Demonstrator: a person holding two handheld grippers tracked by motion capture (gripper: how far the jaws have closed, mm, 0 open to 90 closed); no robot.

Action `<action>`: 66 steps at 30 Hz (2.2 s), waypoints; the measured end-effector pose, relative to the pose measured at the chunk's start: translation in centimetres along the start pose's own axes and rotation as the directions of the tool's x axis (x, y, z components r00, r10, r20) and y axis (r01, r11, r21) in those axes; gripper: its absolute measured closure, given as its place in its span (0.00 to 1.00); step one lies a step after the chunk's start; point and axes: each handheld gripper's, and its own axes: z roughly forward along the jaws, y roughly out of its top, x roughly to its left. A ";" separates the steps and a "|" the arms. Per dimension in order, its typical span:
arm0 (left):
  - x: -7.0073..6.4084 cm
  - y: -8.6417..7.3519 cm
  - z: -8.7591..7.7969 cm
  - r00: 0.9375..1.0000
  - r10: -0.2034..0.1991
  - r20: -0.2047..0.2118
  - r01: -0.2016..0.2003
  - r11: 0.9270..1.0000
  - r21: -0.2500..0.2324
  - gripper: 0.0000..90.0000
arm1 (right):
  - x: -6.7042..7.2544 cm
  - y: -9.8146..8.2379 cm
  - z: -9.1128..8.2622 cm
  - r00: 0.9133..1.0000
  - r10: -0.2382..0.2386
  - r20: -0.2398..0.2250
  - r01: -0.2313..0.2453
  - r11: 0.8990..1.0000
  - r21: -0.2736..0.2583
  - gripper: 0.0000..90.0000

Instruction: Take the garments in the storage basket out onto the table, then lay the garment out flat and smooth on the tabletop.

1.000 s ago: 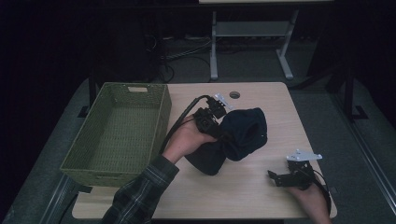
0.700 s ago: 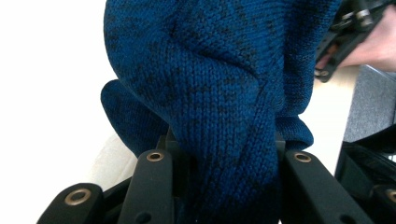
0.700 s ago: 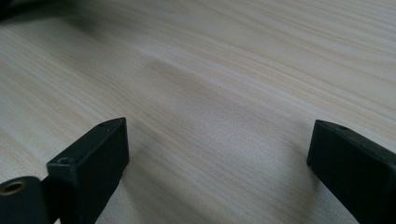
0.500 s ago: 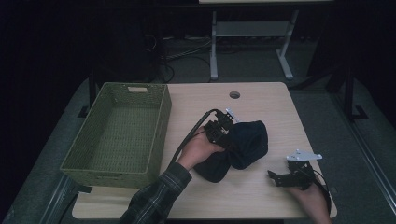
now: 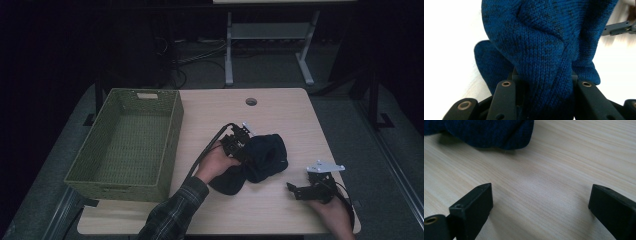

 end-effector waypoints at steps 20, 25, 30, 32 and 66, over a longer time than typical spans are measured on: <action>-0.3 -0.5 -5.2 0.997 0.045 -0.058 -0.053 0.989 -0.140 0.27 | 0.0 0.0 0.0 1.000 -0.002 0.001 0.002 1.000 -0.001 0.06; -0.8 -0.8 -7.4 0.995 0.045 -0.085 -0.060 0.982 -0.179 0.27 | 0.0 0.0 0.0 1.000 -0.003 -0.001 0.003 1.000 -0.001 0.06; -1.5 -1.7 -9.3 0.995 0.056 -0.078 -0.070 0.977 -0.202 0.49 | 0.0 0.0 0.0 1.000 -0.003 -0.001 0.003 1.000 -0.001 0.06; -1.7 -2.3 -9.8 0.996 0.064 -0.069 -0.077 0.976 -0.203 0.62 | 0.0 0.0 0.0 1.000 -0.003 -0.002 0.003 1.000 -0.001 0.06; -2.3 -10.5 -4.2 0.998 0.068 0.008 -0.067 0.990 -0.121 1.00 | 0.0 0.0 0.0 1.000 0.000 0.000 0.000 1.000 -0.001 0.06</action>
